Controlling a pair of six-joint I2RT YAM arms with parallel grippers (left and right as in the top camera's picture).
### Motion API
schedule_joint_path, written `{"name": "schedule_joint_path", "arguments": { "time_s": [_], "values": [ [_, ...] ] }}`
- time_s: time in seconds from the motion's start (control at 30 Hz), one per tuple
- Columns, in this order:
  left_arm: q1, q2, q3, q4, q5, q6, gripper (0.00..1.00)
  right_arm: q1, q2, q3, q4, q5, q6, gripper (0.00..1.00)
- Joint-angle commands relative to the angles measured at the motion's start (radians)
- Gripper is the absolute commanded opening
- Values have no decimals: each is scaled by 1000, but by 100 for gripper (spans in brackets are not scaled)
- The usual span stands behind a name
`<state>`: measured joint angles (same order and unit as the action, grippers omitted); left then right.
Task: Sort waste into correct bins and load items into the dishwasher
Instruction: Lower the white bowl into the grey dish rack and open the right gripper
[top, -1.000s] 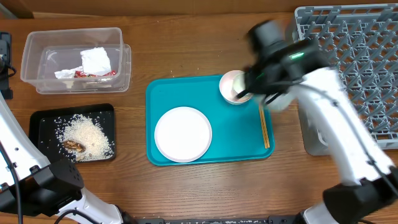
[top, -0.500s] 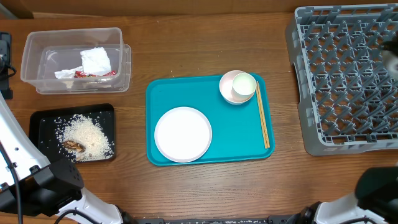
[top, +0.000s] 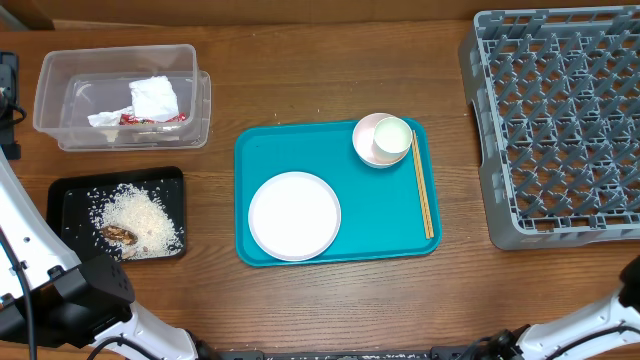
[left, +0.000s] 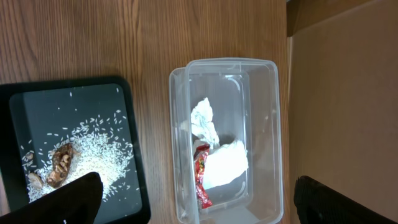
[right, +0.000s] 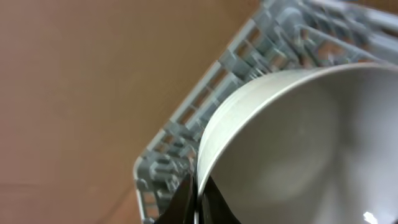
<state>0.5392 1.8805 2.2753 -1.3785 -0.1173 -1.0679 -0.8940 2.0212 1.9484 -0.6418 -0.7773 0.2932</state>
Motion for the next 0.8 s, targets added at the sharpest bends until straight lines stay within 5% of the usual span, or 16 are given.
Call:
{"name": "schedule_joint_path", "arguments": {
  "time_s": [0.0, 0.77],
  "values": [
    [4, 5, -2, -2, -21, -10, 100, -31, 51, 14, 89, -246, 66, 4],
    [3, 5, -2, -2, -21, -10, 100, -98, 214, -5, 107, -202, 171, 4]
  ]
}}
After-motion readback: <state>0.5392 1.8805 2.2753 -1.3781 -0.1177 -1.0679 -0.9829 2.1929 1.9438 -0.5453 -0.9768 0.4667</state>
